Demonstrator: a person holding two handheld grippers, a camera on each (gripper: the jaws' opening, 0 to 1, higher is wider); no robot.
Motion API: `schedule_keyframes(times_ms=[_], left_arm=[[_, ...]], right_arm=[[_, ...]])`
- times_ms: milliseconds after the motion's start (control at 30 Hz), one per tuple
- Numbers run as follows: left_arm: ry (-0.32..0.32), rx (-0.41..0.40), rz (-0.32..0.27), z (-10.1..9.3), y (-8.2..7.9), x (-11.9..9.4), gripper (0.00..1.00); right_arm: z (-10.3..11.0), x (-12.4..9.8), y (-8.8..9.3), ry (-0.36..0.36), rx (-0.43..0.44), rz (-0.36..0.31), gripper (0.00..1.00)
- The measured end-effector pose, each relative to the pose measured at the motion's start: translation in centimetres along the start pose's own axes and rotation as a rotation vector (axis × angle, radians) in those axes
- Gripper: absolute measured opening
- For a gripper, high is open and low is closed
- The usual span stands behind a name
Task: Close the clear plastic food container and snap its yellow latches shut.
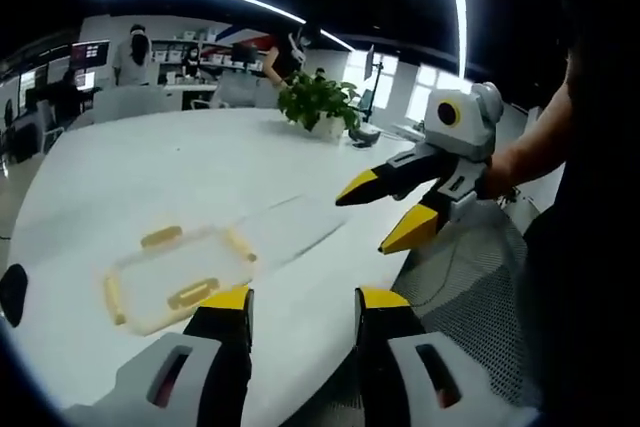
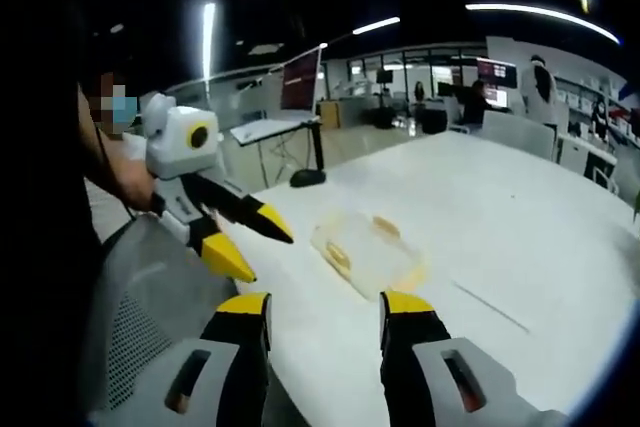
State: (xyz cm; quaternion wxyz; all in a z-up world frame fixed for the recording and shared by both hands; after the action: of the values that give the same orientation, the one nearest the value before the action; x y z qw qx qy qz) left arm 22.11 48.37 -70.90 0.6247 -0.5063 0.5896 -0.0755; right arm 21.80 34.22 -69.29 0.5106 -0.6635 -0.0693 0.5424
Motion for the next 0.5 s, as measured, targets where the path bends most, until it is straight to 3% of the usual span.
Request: schedule_keyframes(times_ms=[500], left_arm=[[0.027, 0.002, 0.044, 1.9, 0.3, -0.2, 0.39]], right_arm=[[-0.6, 1.3, -0.7, 0.013, -0.019, 0.018, 0.43]])
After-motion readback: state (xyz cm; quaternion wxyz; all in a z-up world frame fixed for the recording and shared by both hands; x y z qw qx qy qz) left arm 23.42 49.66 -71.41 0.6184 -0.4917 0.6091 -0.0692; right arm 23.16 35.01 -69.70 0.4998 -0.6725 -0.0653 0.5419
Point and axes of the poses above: the point that each gripper's makers call its tool centre point, and the gripper's own axes: x roughly forward along the fingers, z roughly to its left, y roughly out of its underside, the point moved 5 cm from there along -x, roughly backward along the fingers, and after that the axes turned 14 degrees about z, right-handed, at the moved point
